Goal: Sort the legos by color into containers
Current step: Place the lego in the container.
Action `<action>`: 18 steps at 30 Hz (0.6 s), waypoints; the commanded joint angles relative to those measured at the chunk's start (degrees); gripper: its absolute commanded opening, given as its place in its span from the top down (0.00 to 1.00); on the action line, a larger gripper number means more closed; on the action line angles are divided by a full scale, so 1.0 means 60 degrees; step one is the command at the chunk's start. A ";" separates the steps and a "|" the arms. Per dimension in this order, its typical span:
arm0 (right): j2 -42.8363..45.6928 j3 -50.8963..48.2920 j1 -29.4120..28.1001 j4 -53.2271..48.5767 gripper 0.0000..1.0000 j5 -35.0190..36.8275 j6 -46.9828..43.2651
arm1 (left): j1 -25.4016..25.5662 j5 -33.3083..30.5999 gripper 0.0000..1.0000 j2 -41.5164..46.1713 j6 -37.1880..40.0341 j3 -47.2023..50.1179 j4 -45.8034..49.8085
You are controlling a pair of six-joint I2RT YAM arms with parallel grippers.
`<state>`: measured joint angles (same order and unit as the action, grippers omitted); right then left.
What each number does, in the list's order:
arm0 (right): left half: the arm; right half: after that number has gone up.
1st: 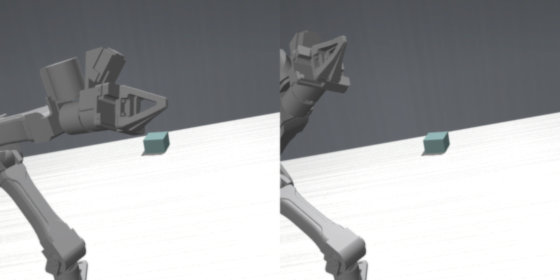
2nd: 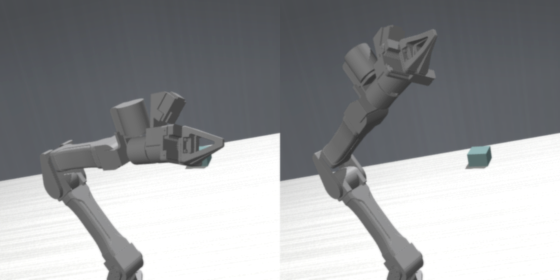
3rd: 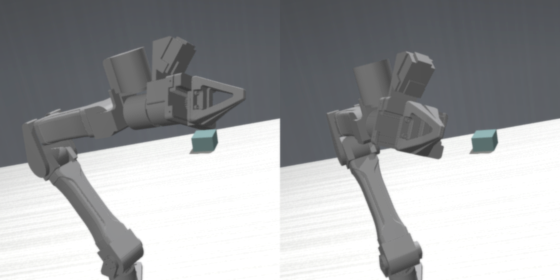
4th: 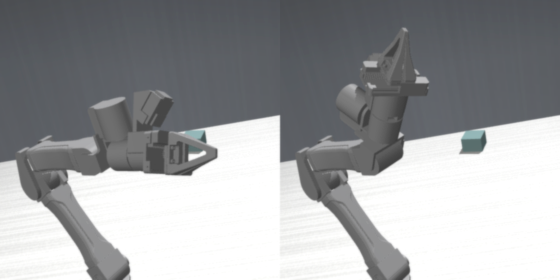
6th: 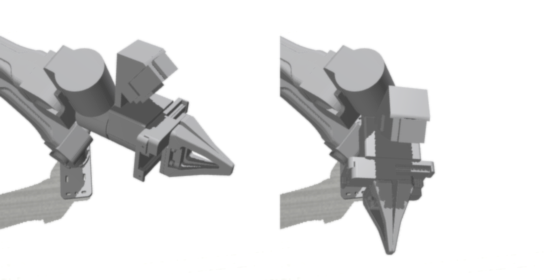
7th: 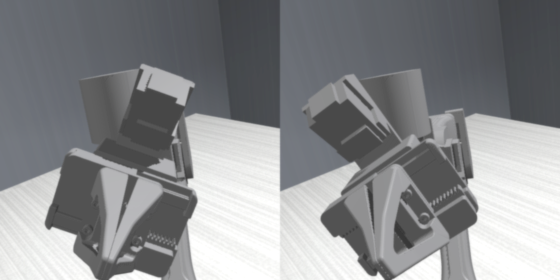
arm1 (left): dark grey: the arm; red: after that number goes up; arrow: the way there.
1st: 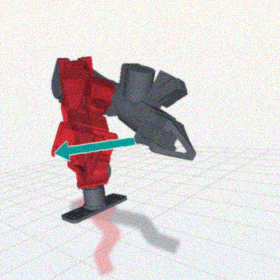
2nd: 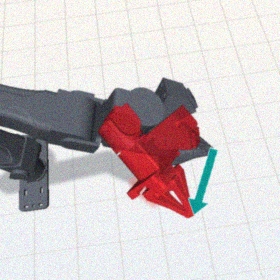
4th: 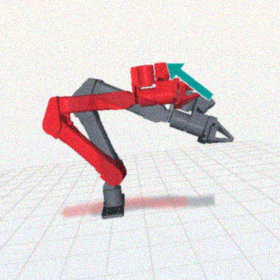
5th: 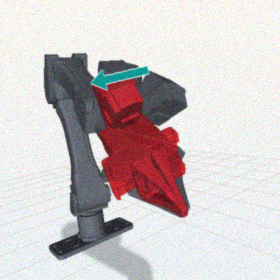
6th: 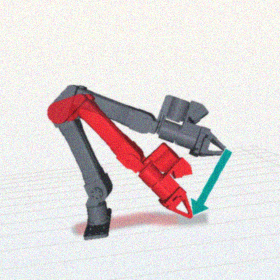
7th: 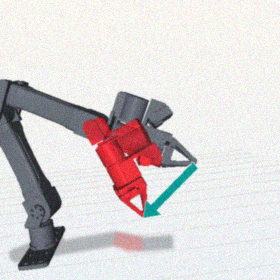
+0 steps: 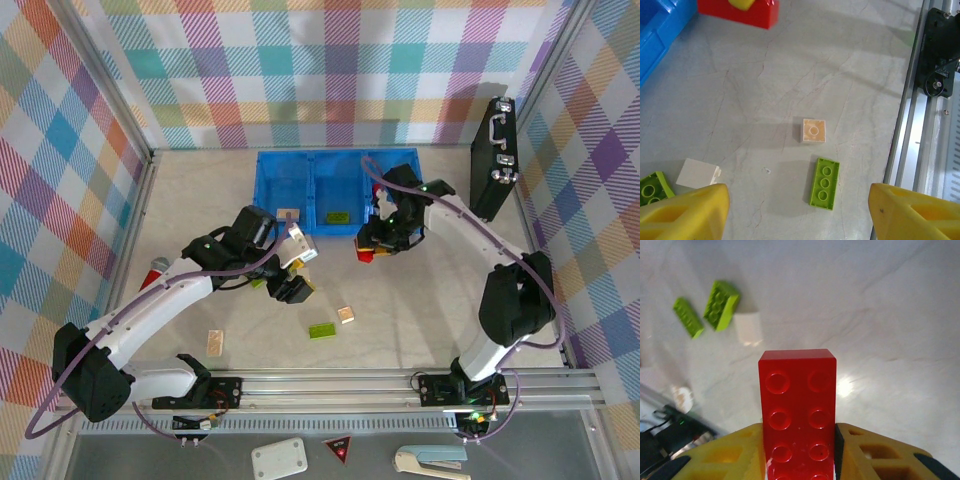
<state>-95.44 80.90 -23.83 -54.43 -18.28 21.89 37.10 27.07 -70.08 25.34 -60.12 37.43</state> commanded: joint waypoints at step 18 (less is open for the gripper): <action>-0.4036 0.5607 0.1427 -0.1104 0.64 0.4158 -0.2695 | 0.0086 -0.0369 0.27 -0.0019 0.0055 0.0126 -0.0071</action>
<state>-116.95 110.24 -16.38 -59.42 3.97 8.08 37.10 24.80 -70.11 25.34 -60.12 37.32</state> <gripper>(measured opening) 0.367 0.732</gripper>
